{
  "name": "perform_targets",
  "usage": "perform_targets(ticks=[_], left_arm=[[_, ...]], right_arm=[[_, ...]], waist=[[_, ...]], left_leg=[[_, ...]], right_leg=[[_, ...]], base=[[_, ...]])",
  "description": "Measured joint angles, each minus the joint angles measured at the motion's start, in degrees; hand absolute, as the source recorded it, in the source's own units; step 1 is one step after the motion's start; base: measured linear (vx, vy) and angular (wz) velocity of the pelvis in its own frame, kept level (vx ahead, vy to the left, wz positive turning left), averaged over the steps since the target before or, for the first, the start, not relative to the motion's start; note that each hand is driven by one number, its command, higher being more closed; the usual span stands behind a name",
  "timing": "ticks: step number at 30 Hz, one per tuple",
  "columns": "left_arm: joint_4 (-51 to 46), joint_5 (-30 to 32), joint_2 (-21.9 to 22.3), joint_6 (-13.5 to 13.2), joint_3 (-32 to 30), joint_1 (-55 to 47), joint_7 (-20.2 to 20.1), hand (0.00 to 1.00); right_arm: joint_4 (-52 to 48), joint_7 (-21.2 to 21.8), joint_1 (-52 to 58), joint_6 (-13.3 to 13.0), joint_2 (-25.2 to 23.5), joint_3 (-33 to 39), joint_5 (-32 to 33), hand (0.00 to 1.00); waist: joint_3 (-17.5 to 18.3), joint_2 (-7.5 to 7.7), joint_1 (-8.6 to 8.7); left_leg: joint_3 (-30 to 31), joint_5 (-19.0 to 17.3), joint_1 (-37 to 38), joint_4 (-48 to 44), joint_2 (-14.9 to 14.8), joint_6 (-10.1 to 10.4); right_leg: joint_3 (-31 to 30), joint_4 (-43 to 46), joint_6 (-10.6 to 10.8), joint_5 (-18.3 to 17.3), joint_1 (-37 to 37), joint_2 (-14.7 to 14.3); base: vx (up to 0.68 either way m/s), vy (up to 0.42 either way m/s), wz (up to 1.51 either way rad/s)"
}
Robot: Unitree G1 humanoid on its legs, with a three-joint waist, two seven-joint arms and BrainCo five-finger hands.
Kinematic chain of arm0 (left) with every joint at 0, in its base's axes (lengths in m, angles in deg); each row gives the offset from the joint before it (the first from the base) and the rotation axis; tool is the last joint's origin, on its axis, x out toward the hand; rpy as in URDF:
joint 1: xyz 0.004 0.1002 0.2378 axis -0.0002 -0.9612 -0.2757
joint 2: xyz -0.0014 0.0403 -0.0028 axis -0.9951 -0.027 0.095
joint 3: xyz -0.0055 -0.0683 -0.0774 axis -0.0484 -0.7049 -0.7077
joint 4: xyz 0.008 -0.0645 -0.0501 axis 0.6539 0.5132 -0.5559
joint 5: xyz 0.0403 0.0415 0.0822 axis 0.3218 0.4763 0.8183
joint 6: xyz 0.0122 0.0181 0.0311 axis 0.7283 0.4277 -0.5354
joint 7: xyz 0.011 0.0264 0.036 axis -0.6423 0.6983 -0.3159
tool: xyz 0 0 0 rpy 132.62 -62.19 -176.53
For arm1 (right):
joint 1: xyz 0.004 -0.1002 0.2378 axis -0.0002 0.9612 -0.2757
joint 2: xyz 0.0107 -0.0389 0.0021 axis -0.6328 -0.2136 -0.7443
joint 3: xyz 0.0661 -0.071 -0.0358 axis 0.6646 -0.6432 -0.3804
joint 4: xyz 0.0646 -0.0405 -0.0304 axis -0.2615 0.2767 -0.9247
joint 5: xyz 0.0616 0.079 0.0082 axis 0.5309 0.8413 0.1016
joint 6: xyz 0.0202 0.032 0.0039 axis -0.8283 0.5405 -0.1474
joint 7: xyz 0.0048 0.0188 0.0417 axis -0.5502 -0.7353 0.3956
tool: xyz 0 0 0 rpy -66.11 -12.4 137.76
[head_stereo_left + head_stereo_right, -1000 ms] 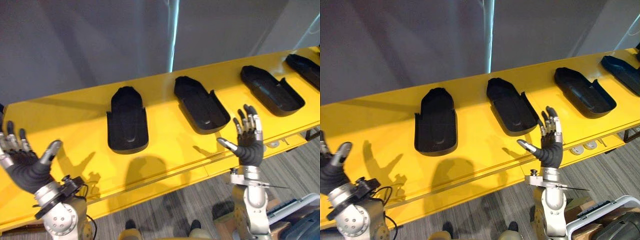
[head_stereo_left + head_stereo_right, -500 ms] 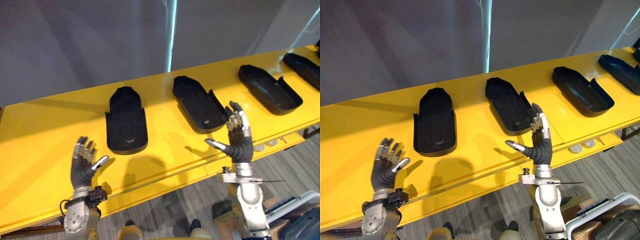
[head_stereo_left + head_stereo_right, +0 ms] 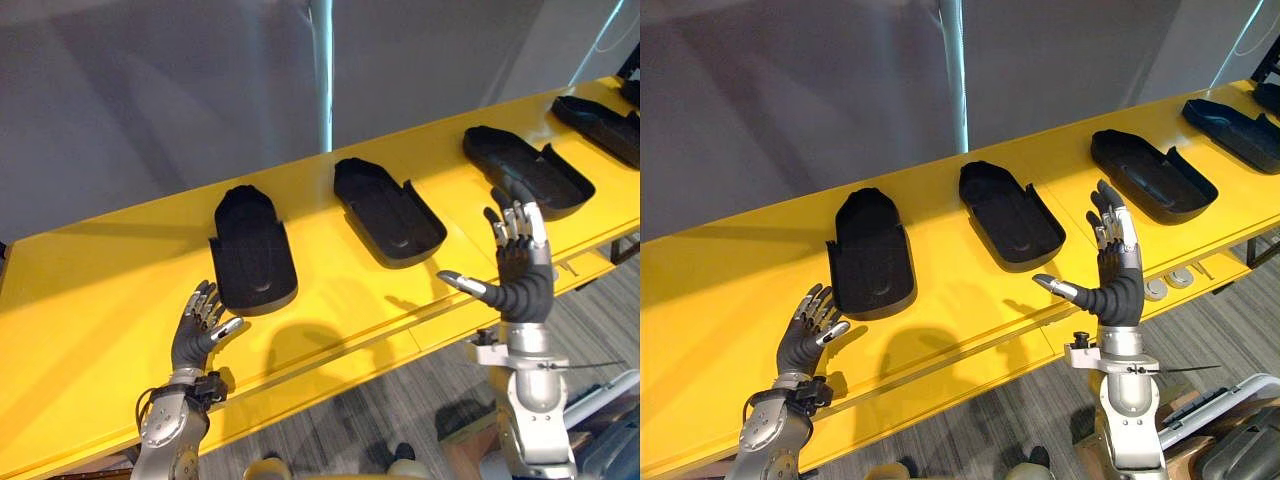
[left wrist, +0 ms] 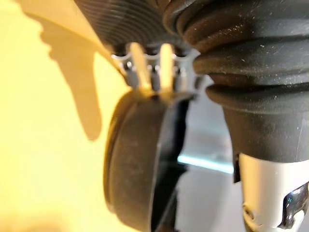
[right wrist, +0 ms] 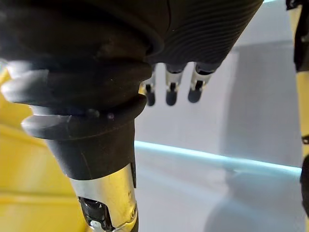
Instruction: Walk over and take plastic housings, then place them on the shelf
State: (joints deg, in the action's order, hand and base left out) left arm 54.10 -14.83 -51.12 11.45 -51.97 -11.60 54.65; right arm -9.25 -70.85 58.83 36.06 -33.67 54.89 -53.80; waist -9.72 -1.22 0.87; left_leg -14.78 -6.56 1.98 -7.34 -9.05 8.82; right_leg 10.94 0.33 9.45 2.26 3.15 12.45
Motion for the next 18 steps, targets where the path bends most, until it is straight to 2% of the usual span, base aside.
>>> perform_targets(ticks=[5, 9, 12, 15, 18], left_arm=[[0.0, 0.0, 0.0, 0.2, 0.2, 0.4, 2.6, 0.0], [-0.4, -0.1, 0.0, 0.8, 0.2, 0.2, 2.1, 0.0], [-2.6, -1.2, 0.1, 2.3, 0.2, -0.6, 0.5, 0.0], [-3.6, -1.1, 0.1, 2.6, 0.7, -1.6, -0.2, 0.0], [-4.4, -0.8, 0.1, 2.6, 0.6, -2.5, 0.6, 0.0]], right_arm=[[0.0, -0.1, 0.3, 0.1, 0.0, 0.0, -0.1, 0.0], [-1.1, -0.3, 0.8, 0.4, -0.4, 0.0, -0.2, 0.0], [-1.8, -1.5, 0.9, 1.1, -0.7, 0.0, -0.2, 0.0], [-1.8, -1.9, 1.8, 3.7, -1.1, 0.0, 0.2, 0.0], [-1.7, 1.9, 2.8, 5.3, -1.3, 0.0, 5.4, 0.0]], waist=[[0.2, 0.34, -0.01], [0.3, 0.57, -0.03], [0.3, 0.64, -0.02], [0.3, 0.64, -0.06], [0.3, 0.66, -0.04]], left_leg=[[0.1, 0.0, 0.0, 0.1, 0.0, 0.0], [0.2, 0.1, 0.1, 0.6, 0.0, 0.0], [0.3, 0.3, 0.1, 1.0, 0.1, 0.1], [0.4, 0.3, 0.1, 1.0, 0.1, 0.1], [0.6, 0.3, 0.2, 1.0, 0.1, 0.1]], right_leg=[[0.0, 0.0, 0.0, 0.0, 0.0, 0.0], [0.1, 0.0, 0.0, 0.0, 0.1, 0.0], [0.2, 0.0, 0.0, 0.0, 0.1, 0.0], [0.2, 0.0, 0.0, 0.0, 0.2, 0.0], [0.4, 0.0, 0.0, 0.0, 0.4, 0.0]], base=[[0.0, 0.0, 0.0], [0.0, 0.0, 0.0], [0.0, 0.0, 0.0], [0.0, 0.0, 0.0], [0.0, 0.001, 0.01]])
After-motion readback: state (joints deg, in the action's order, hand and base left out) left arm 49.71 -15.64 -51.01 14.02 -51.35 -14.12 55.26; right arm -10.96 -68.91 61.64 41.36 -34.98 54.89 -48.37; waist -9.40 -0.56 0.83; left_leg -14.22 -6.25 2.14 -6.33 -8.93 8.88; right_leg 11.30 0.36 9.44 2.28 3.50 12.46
